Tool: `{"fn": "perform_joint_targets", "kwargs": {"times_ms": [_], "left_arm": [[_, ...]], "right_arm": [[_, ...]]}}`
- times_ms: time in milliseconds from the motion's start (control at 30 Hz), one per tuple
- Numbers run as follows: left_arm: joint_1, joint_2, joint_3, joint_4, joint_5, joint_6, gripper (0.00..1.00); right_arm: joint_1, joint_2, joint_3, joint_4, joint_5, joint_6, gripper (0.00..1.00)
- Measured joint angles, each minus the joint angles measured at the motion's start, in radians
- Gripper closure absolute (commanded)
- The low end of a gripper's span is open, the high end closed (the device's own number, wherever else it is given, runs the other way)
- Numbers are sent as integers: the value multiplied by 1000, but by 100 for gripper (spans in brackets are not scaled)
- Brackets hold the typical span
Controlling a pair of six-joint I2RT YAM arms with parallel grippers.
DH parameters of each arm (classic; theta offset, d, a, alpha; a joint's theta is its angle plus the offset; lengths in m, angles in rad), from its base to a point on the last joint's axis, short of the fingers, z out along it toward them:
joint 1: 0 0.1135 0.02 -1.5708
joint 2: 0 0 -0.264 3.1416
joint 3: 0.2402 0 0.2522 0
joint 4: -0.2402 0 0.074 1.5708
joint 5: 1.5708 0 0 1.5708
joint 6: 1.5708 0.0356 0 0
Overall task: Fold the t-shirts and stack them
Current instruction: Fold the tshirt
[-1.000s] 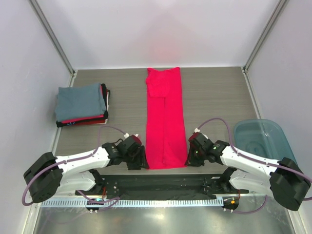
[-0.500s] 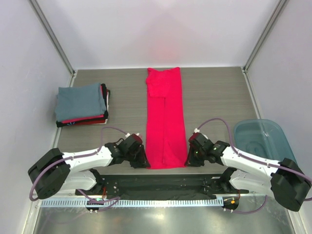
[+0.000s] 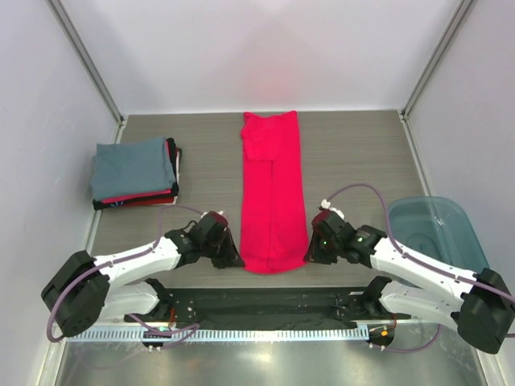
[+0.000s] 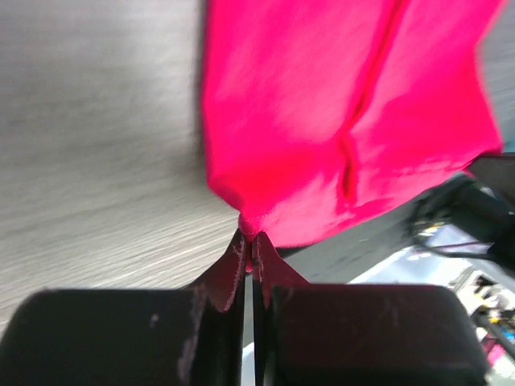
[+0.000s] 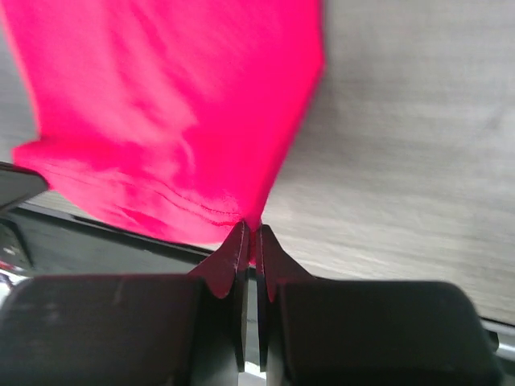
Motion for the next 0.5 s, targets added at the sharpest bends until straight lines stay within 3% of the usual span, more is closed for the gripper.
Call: {"fn": "perform_joint_targets", "kwargs": {"times_ms": [133, 267, 500], "left_arm": [[75, 6, 64, -10, 34, 26, 100], [161, 66, 163, -10, 66, 56, 100], [325, 309, 418, 3, 110, 113, 100]], "right_arm": [[-42, 60, 106, -10, 39, -45, 99], [-171, 159, 199, 26, 55, -106, 99], [-334, 435, 403, 89, 35, -202, 99]]}}
